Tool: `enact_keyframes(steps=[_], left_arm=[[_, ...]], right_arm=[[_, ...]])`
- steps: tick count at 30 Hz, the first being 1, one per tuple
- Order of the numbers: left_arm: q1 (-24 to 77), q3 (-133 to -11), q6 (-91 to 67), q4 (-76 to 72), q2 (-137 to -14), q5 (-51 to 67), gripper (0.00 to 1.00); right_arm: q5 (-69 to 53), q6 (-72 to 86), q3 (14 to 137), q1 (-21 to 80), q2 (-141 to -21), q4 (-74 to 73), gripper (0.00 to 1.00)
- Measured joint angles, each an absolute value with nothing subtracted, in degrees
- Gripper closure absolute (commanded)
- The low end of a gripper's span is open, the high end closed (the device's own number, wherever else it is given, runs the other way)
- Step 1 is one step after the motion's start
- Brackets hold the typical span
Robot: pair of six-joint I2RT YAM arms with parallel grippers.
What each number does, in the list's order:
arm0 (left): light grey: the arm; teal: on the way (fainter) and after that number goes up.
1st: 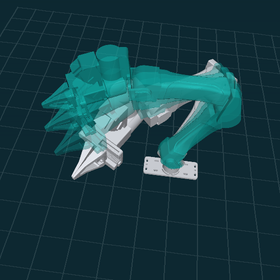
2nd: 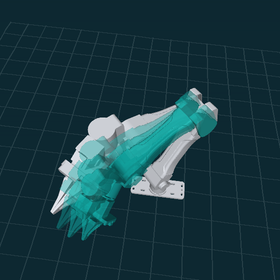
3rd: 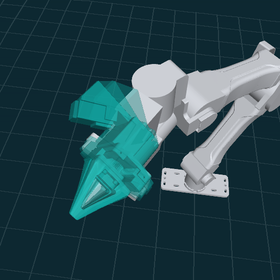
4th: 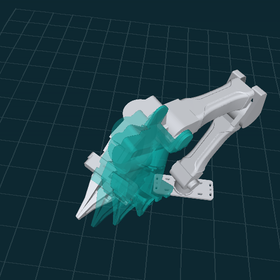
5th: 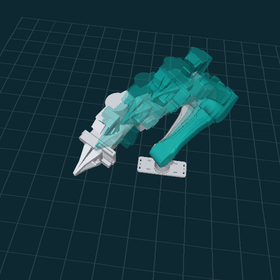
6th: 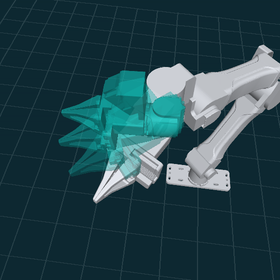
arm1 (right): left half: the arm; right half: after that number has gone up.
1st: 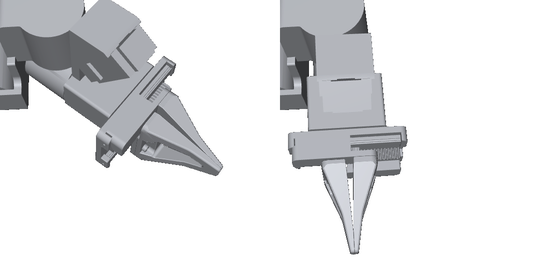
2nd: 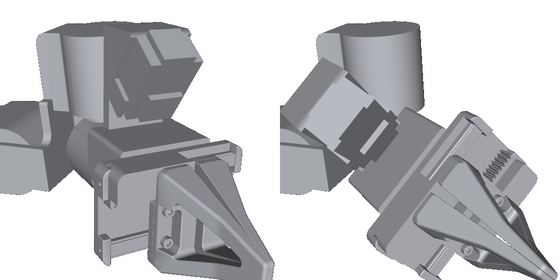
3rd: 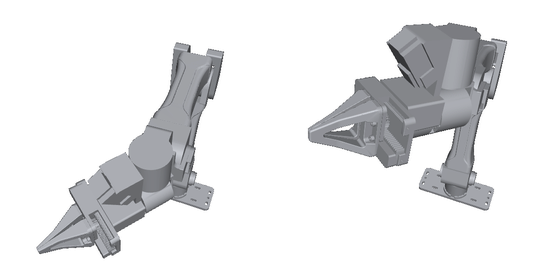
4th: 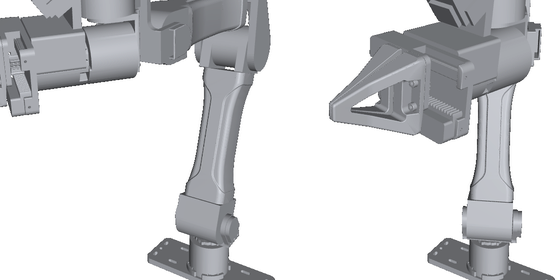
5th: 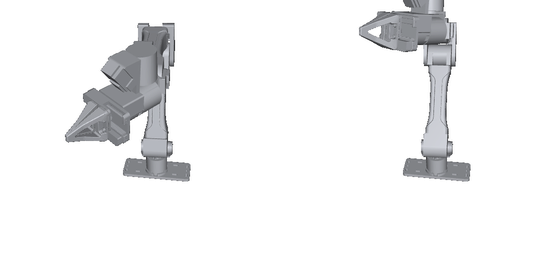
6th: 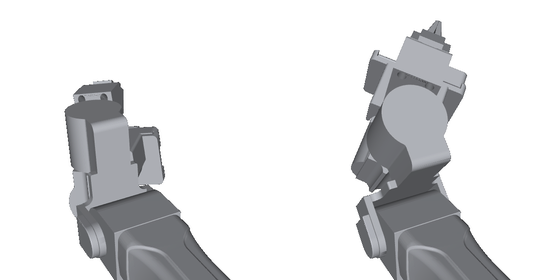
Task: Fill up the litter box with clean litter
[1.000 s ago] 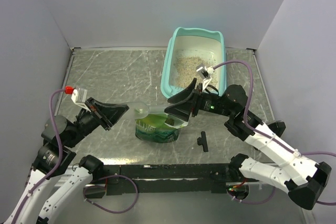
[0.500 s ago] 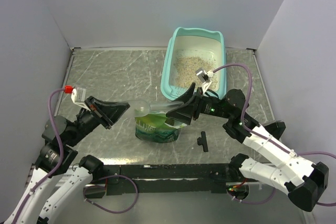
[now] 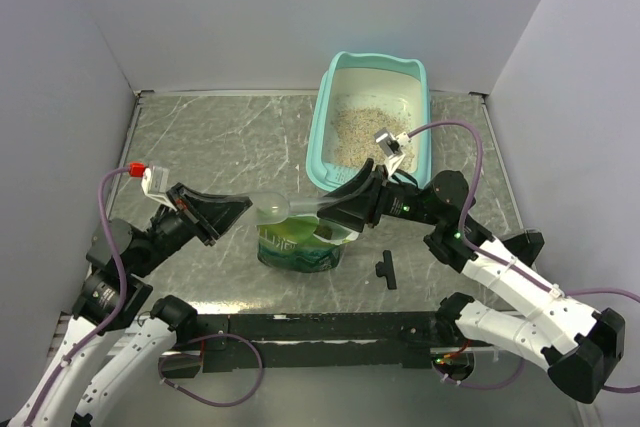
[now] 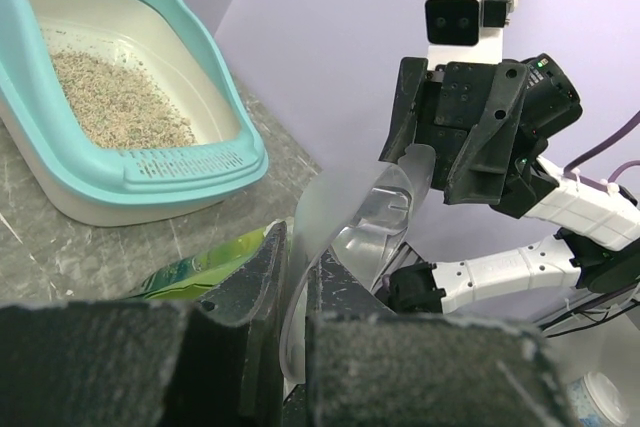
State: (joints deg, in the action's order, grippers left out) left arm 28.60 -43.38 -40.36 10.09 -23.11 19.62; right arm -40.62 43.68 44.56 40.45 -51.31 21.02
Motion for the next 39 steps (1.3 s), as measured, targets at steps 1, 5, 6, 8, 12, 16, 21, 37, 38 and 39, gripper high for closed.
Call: enact_keyframes(steps=[1,5,6,8,12,16,21,37,38,39], left_arm=[[28.6,-43.4,-40.4,10.0,-23.1,19.6,0.99],[28.6,-43.3,-40.4,9.8,-23.1,19.7,0.99],[28.6,-43.3,-40.4,9.6,-23.1,19.7,0.99],[28.6,-43.3,-40.5,9.3,-23.1,19.9,0.99],[28.6,-42.9,-41.5,8.8,-23.0,20.5,0.76],[28.7,-42.9,-40.2,9.8,-23.2,20.0,0.14],[28.7,-44.9,-36.6,13.7,-25.0,19.6,0.04],[28.7,-52.5,-16.4,23.1,-33.3,30.3,0.06],[28.7,-53.5,-14.7,24.3,-33.9,30.5,0.06],[28.7,-54.5,-13.1,25.3,-34.4,30.7,0.06]], right_arm=[[-40.6,43.7,44.6,40.4,-51.4,21.0,0.46],[-40.6,43.8,44.6,40.4,-51.4,21.5,0.53],[-40.6,43.8,44.6,40.4,-51.5,21.7,0.60],[-40.6,43.9,44.6,40.4,-51.5,22.1,1.00],[-43.2,44.3,44.8,40.6,-50.7,23.7,1.00],[-41.0,42.0,44.8,40.6,-49.4,20.5,1.00],[-33.6,35.8,47.5,40.6,-45.8,6.4,1.00],[-12.7,25.6,58.2,40.5,-36.8,-22.5,1.00],[-12.1,25.3,58.2,40.5,-36.8,-23.4,1.00],[-11.7,25.0,58.2,40.5,-36.9,-24.2,1.00]])
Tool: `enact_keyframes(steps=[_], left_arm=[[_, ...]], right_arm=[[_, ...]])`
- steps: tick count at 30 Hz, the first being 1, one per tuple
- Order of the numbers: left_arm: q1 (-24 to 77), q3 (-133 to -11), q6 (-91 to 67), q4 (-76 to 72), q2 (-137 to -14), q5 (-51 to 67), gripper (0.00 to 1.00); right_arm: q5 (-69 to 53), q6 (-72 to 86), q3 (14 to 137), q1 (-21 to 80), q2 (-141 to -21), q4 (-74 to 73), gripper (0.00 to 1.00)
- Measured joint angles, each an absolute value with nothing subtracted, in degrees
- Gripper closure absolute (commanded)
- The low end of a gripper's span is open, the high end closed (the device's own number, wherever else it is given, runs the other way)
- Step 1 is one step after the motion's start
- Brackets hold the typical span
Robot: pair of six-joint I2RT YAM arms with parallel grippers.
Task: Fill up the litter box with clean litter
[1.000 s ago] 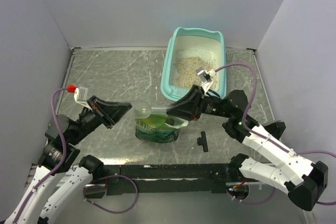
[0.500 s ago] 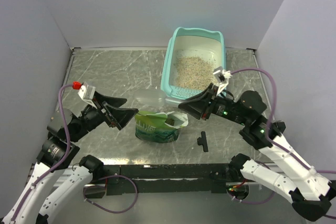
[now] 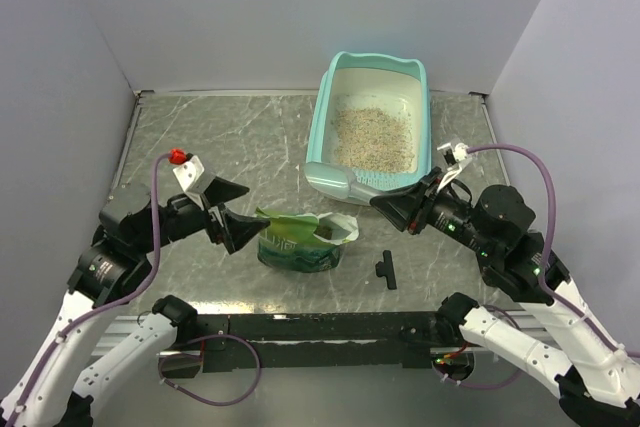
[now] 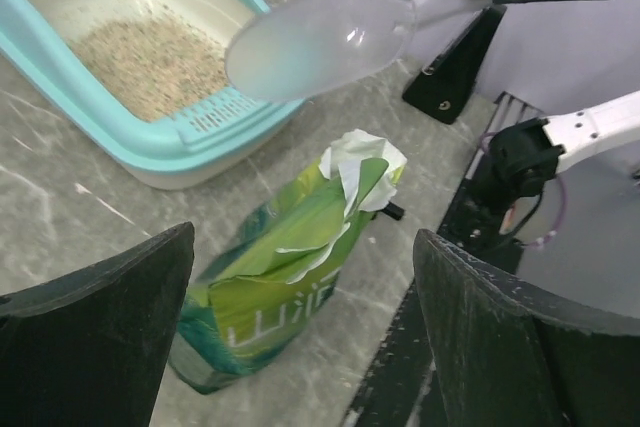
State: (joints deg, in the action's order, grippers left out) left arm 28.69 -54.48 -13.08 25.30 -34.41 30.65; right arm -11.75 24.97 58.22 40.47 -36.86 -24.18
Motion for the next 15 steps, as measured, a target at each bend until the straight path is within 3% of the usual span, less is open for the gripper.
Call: enact_keyframes(steps=[15], left_arm=[[29.0,-52.6,2.9,24.8,-36.5,41.5,0.10]], right_arm=[[-5.5,21.7,63.0,40.5,-35.8,-37.6,1.00]])
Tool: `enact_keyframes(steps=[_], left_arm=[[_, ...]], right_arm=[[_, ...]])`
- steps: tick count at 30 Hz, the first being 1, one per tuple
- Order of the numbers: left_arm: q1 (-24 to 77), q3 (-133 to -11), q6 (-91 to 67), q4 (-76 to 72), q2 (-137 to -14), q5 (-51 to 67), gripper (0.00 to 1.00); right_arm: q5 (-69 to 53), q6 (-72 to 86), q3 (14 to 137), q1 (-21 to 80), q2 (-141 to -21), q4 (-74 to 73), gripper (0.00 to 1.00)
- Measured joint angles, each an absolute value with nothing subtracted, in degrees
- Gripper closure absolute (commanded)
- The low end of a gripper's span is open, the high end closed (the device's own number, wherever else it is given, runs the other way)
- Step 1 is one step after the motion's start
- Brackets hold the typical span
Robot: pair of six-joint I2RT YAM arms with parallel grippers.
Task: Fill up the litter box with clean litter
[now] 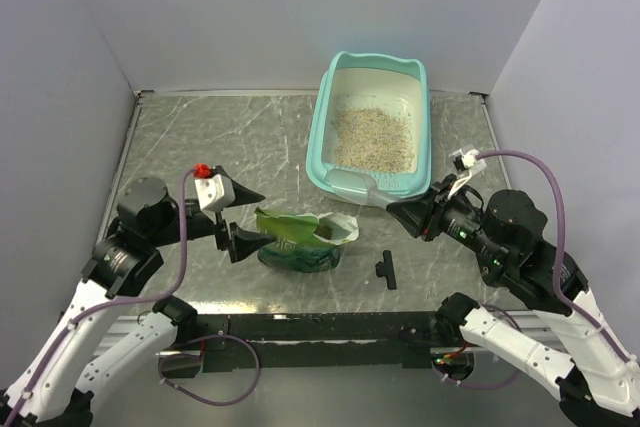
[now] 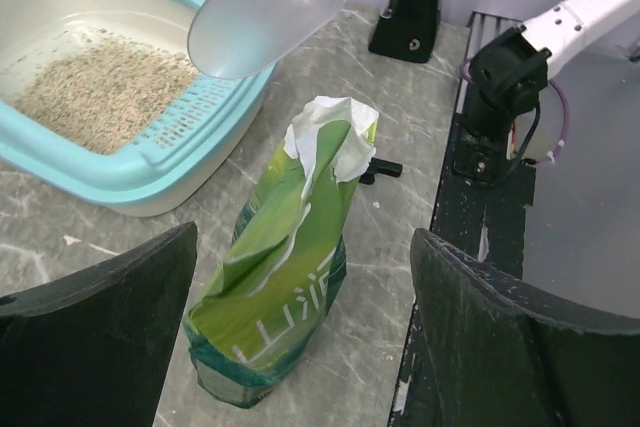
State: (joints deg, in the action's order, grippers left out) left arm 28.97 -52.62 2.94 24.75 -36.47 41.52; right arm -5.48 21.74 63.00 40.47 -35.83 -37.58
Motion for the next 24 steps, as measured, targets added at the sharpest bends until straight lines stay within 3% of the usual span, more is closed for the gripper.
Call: enact_keyframes(steps=[8,11,13,16,17,18,19,24], left_arm=[[30.5,-52.6,6.0,23.0,-43.4,43.3,0.12],[31.1,-52.9,7.1,23.1,-46.0,43.4,0.19],[31.5,-53.6,8.0,23.2,-47.7,43.4,0.31],[31.9,-54.1,9.1,23.3,-49.4,43.3,0.66],[32.0,-54.1,9.7,23.4,-49.9,43.1,0.85],[32.1,-54.1,10.3,23.5,-50.5,42.7,0.95],[32.3,-54.1,10.4,23.5,-50.9,42.3,0.99],[34.6,-54.0,12.6,23.5,-51.5,36.6,0.99]], right_arm=[[-5.3,20.4,64.0,40.5,-35.1,-42.2,1.00],[-5.4,20.2,65.4,40.5,-35.3,-44.0,1.00],[-5.3,20.1,66.6,40.5,-35.5,-45.4,1.00],[-5.3,20.0,68.2,40.5,-35.7,-47.2,1.00],[-5.3,19.9,68.8,40.5,-35.9,-47.9,1.00],[-5.4,19.8,69.6,40.5,-36.1,-48.9,1.00],[-5.4,19.8,70.3,40.5,-36.3,-49.7,1.00],[-6.7,19.9,72.5,40.5,-38.2,-52.6,1.00]])
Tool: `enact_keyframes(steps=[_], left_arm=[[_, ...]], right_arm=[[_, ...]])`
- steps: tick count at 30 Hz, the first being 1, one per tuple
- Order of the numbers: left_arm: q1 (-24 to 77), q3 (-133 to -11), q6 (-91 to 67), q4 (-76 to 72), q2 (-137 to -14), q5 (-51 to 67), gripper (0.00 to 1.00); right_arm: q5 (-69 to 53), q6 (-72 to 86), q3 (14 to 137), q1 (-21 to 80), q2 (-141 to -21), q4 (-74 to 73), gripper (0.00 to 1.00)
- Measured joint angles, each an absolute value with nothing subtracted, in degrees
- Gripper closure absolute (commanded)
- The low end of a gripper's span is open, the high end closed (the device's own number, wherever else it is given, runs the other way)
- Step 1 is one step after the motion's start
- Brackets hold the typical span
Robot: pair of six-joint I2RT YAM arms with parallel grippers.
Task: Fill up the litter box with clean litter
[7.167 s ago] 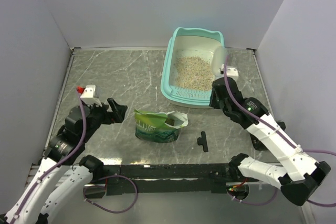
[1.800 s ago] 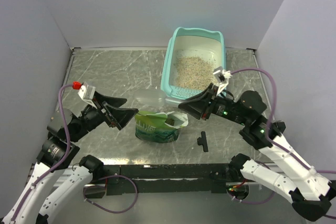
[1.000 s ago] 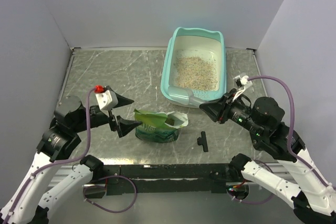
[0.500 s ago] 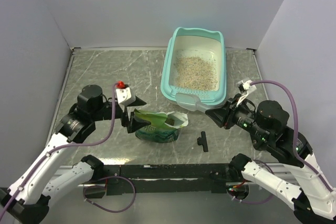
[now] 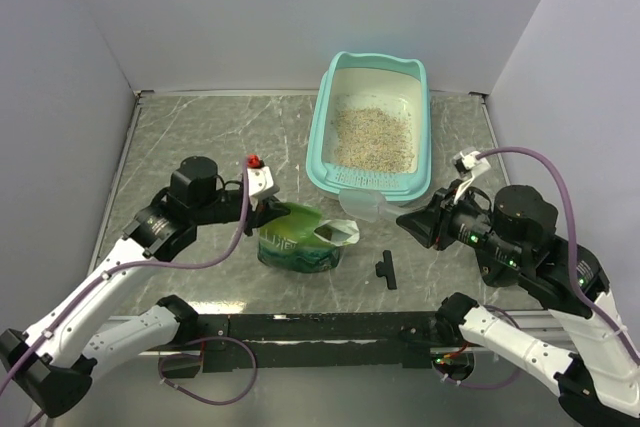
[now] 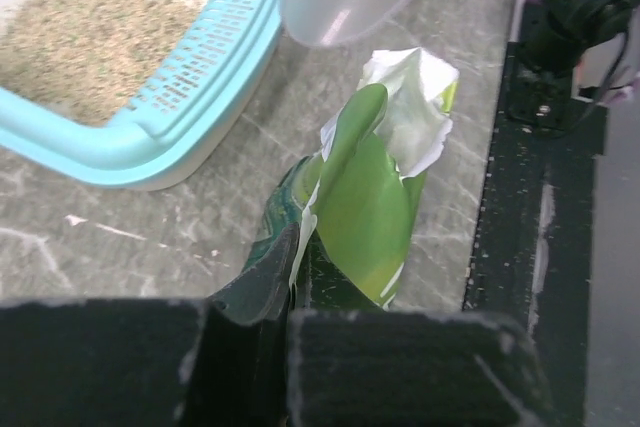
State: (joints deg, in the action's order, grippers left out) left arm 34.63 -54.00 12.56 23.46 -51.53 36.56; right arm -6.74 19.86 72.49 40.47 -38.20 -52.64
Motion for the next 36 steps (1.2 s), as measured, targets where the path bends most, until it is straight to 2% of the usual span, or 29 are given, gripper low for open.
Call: enact_keyframes(steps=[5,12,36], left_arm=[[38.5,-51.2,12.4,22.1,-46.8,29.2,0.99],[40.7,-47.8,10.6,21.1,-40.5,25.4,0.99],[41.3,-45.9,9.1,15.7,-42.5,23.7,0.99]], right_arm=[[-9.3,20.1,72.5,40.5,-40.8,-55.4,1.00],[-12.2,21.0,72.5,40.5,-42.9,-55.8,1.00],[-14.8,22.0,72.8,40.5,-38.0,-57.1,1.00]])
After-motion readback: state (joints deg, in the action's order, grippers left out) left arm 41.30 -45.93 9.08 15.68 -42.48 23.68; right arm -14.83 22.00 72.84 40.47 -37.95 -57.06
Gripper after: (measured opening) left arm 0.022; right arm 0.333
